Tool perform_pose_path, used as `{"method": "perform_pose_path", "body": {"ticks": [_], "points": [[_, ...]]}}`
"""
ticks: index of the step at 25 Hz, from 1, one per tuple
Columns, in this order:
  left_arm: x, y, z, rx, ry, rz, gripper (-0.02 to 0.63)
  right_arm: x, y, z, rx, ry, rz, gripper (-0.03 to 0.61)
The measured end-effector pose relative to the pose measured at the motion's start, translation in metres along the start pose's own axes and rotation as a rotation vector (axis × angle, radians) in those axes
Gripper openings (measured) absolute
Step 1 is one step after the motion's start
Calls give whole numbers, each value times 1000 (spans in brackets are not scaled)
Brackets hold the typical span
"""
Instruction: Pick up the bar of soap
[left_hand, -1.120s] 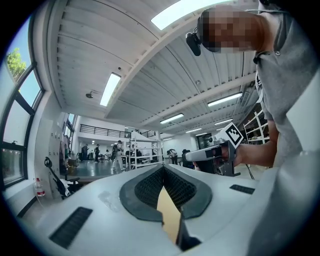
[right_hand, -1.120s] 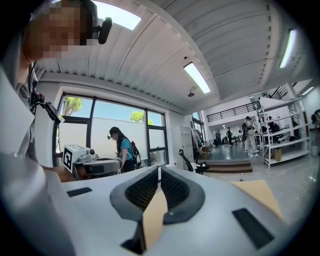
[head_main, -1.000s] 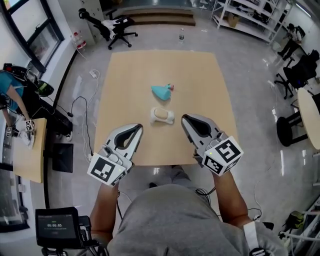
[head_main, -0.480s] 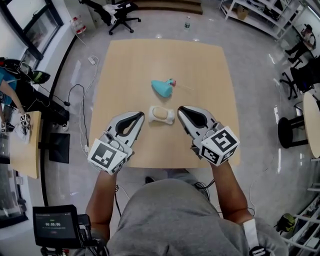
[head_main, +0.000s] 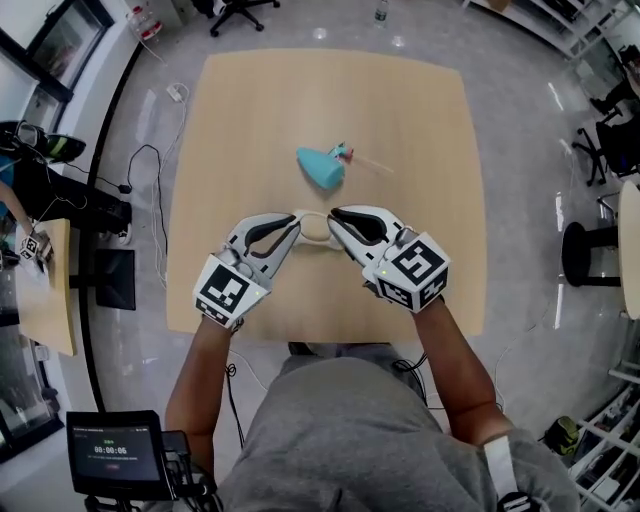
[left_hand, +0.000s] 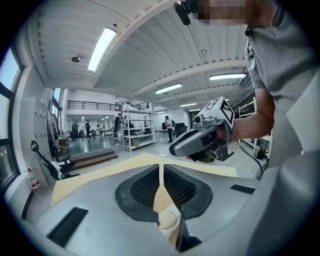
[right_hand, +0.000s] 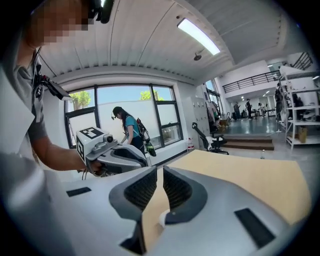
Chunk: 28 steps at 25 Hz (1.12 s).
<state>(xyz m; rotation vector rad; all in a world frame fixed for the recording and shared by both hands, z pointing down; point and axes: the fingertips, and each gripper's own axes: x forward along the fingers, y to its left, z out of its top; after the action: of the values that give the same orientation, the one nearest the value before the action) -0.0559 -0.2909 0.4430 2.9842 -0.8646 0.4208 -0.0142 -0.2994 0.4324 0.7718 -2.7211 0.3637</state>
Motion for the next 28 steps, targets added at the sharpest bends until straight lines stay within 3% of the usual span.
{"method": "perform_pose_path", "body": {"ticks": [4,8,19,28], "points": [[21,10,-40,20,94,-44,12,35,-6,-29,-13,92,106,117],[37,11,-82,35,188,-99,117,62,-8,-67,-53,199,185,172],[92,23,-188,180,408,-273,240,111,-51,-165,-146,398,304,230],[101,-7,-222,317,528,-443,272,111,-43,-212,-274,536,355,250]]}}
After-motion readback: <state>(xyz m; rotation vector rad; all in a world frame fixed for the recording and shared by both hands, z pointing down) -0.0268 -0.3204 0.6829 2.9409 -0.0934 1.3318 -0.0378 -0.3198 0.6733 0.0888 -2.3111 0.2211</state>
